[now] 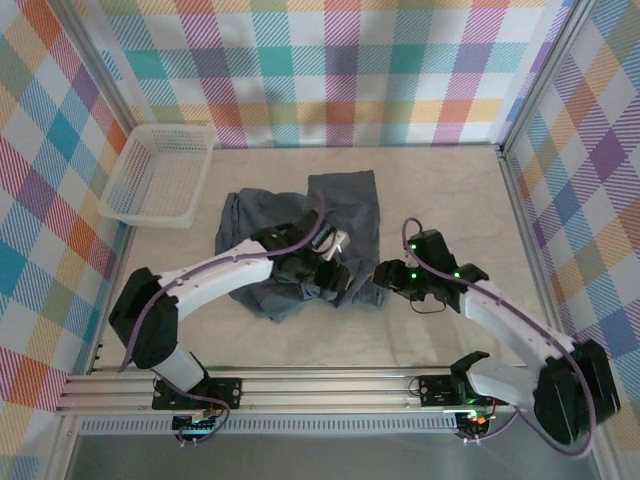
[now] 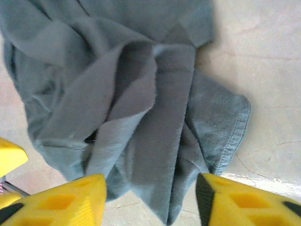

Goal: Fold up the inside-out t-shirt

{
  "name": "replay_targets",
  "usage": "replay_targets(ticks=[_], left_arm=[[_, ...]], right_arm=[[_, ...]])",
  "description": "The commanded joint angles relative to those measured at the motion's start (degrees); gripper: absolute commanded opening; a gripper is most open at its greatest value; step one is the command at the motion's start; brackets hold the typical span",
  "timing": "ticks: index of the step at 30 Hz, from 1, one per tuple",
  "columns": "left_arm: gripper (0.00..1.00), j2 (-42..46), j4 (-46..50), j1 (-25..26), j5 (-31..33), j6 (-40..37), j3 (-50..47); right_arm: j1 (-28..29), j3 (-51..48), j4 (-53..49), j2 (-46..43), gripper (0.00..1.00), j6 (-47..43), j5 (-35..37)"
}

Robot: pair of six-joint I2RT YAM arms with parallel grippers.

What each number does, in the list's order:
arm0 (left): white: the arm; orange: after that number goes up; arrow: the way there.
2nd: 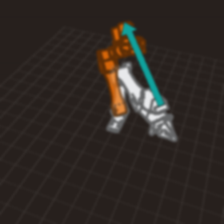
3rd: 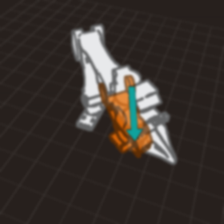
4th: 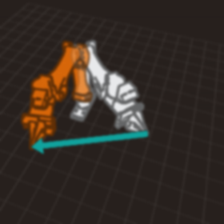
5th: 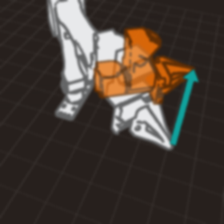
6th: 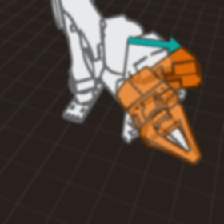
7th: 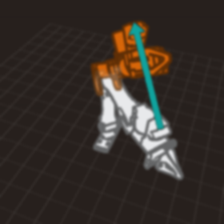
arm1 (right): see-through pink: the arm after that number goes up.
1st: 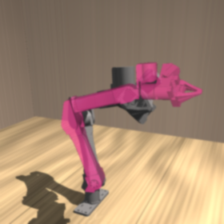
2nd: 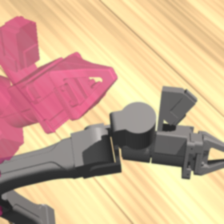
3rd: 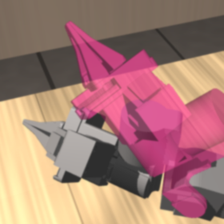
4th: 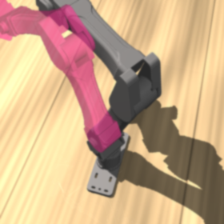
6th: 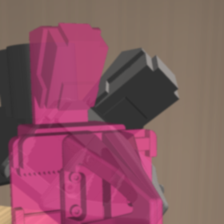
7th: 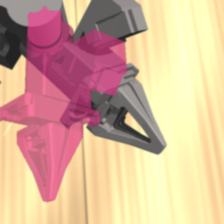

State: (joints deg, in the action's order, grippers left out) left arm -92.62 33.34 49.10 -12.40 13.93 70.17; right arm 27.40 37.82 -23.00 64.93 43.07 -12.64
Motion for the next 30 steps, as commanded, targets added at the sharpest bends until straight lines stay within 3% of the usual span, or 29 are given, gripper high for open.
replay_targets(ticks=[1,6,10,12,13,18,24,28,30], left_arm=[[0.52,-3.3,-0.1,2.3,7.1,-4.1,3.0],[0.45,-7.3,-3.5,3.5,10.2,-7.2,4.6],[0.16,-7.4,-2.6,3.5,15.2,-7.8,4.2],[0.00,-6.5,-2.0,3.1,17.8,-7.0,3.5],[0.00,-5.6,-2.1,2.7,18.3,-6.3,2.7],[0.00,0.9,-6.2,-2.6,13.7,-2.8,-4.1],[0.00,9.7,-16.7,-13.6,-2.3,7.4,-14.8],[0.00,15.6,-25.6,-19.5,-9.6,13.1,-21.9],[0.00,17.1,-23.9,-19.8,-8.0,12.9,-22.9]], right_arm=[[0.4,3.2,3.2,5.6,0.57,0.5,-2.3],[0.4,7.3,7.4,14.2,0.48,0.4,-2.5],[0.4,9.0,8.4,17.7,0.15,-0.2,-3.4],[0.4,8.5,8.9,16.6,0.05,-0.7,-2.6],[0.3,8.1,8.7,15.5,0.01,-1.0,-1.8],[0.1,5.0,9.0,9.1,0.00,-3.4,0.7],[-0.4,1.7,7.2,2.3,0.00,-5.5,3.4],[1.1,-0.2,14.5,0.4,0.00,-11.1,-8.4],[5.2,0.3,16.5,1.6,0.00,-14.0,-11.6]])
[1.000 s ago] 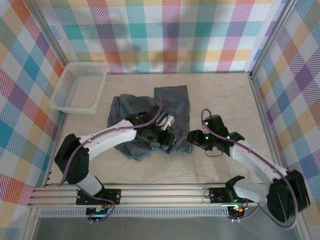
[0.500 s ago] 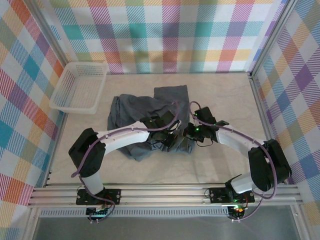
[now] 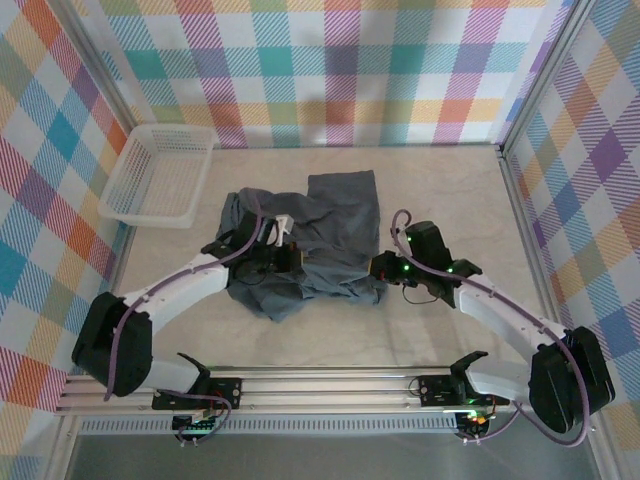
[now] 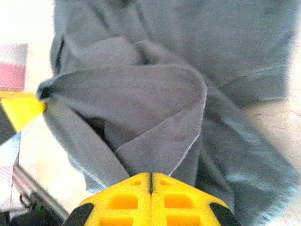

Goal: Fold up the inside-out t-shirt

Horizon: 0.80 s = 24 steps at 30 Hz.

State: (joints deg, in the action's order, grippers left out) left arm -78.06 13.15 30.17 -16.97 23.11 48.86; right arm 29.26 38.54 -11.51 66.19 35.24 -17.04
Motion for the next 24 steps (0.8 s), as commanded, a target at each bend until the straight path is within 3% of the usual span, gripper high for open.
replay_targets(ticks=[1,3,6,12,14,16,18,21,24], left_arm=[[0.00,3.2,-2.1,-1.0,-1.0,4.2,-2.1],[0.00,4.4,1.1,-1.3,5.4,6.5,-3.9],[0.17,8.8,-0.2,-2.2,12.4,11.5,-10.1],[0.35,16.3,1.7,-4.8,17.6,14.7,-13.5],[0.37,16.0,2.1,-4.9,15.0,12.2,-11.8],[0.38,14.2,-0.7,-4.2,6.3,7.8,-9.5],[0.42,11.5,-0.1,-0.3,1.2,3.6,-4.9],[0.45,5.0,2.3,8.0,-1.1,-0.2,2.1],[0.45,0.2,0.2,10.7,-1.2,2.5,3.5]], right_arm=[[5.9,0.0,5.4,1.6,0.00,-7.6,-8.1],[10.8,2.0,5.4,5.2,0.00,-10.2,-11.1],[13.8,7.6,1.9,9.4,0.34,-9.9,-11.3],[10.8,4.8,2.3,-0.2,0.42,-6.3,7.2],[10.5,3.1,1.3,-2.6,0.38,-8.0,14.9],[10.3,2.4,-1.9,-3.1,0.34,-10.5,21.0],[10.4,2.8,-5.7,-2.0,0.35,-11.8,23.9],[10.4,3.8,-8.7,1.1,0.36,-14.3,20.6],[10.5,2.9,-5.3,3.1,0.42,-23.4,10.3]])
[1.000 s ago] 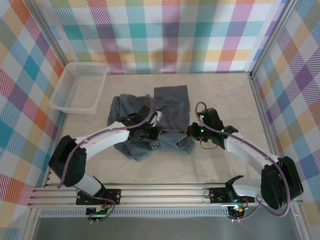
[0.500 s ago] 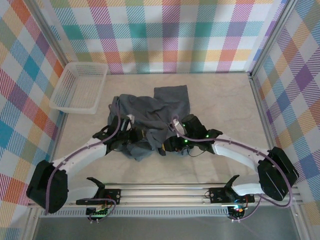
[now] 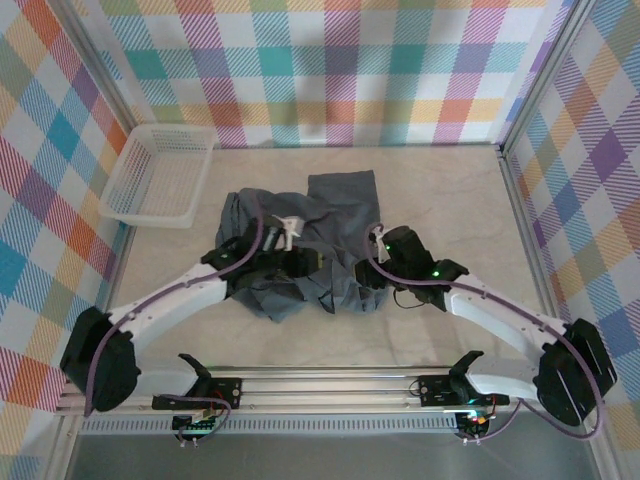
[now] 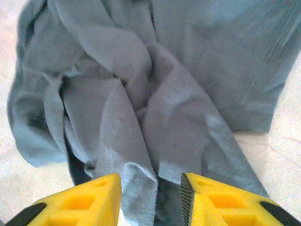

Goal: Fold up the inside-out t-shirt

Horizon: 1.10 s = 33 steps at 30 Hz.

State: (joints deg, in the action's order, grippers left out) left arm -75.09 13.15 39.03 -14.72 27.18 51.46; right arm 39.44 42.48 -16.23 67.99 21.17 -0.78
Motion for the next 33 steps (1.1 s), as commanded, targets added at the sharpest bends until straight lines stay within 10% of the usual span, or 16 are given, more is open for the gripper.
replay_targets(ticks=[1,8,14,33], left_arm=[[0.45,-3.1,-0.7,1.9,-2.0,-0.7,0.4],[0.50,4.8,3.8,0.8,7.8,-5.2,0.3],[0.64,17.0,3.8,0.8,15.0,-6.4,-5.8],[0.74,20.2,6.2,0.3,18.2,-7.8,-8.7]], right_arm=[[0.3,-0.8,-0.8,2.0,0.44,-14.0,-8.0],[0.5,2.4,-4.5,3.3,0.51,-59.6,-16.5],[0.5,5.5,-3.1,9.6,0.52,-79.7,-10.9],[-1.1,10.3,0.7,19.4,0.19,-85.4,-11.2]])
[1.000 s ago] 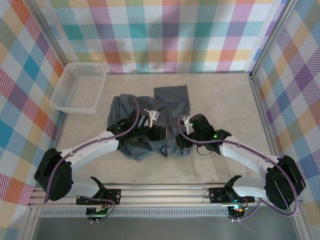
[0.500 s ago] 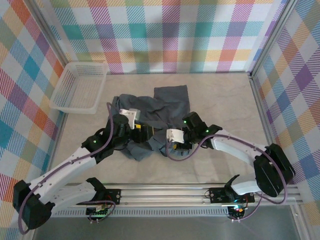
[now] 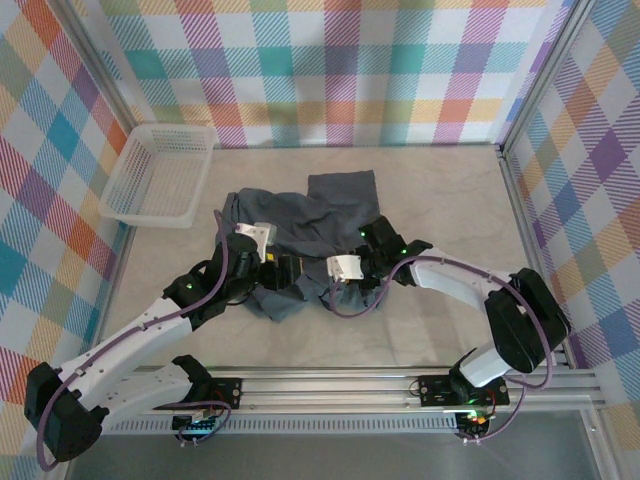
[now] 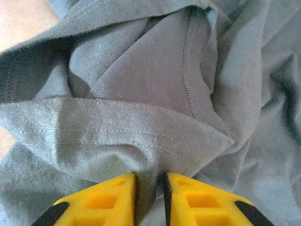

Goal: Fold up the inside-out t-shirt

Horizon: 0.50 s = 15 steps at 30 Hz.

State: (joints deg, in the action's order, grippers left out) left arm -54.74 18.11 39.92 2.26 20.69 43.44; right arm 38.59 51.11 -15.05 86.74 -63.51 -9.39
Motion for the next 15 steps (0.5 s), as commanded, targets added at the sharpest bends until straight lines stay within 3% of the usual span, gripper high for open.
replay_targets(ticks=[1,6,8,11,13,15], left_arm=[[0.74,-0.2,1.4,-0.5,1.3,-1.3,-0.6],[0.77,-1.6,4.2,-2.1,4.2,2.1,0.0],[0.79,-4.1,8.2,-6.7,2.8,5.5,1.2],[0.80,-9.5,12.1,-15.1,-4.7,7.6,2.4],[0.80,-13.7,13.7,-18.3,-7.4,7.9,3.4],[0.80,-18.4,15.4,-20.2,-7.9,8.4,4.9]], right_arm=[[-0.3,1.8,-0.5,0.6,0.17,-0.5,-2.9],[-0.3,2.7,-0.7,-0.9,0.00,2.1,-3.2],[-0.3,1.1,4.7,-5.1,0.00,7.7,-2.2],[-0.4,-5.9,18.7,-14.4,0.00,17.9,1.9],[-0.5,-10.2,27.5,-20.2,0.00,25.9,6.1],[-0.7,-12.3,29.7,-25.2,0.00,33.3,8.6]])
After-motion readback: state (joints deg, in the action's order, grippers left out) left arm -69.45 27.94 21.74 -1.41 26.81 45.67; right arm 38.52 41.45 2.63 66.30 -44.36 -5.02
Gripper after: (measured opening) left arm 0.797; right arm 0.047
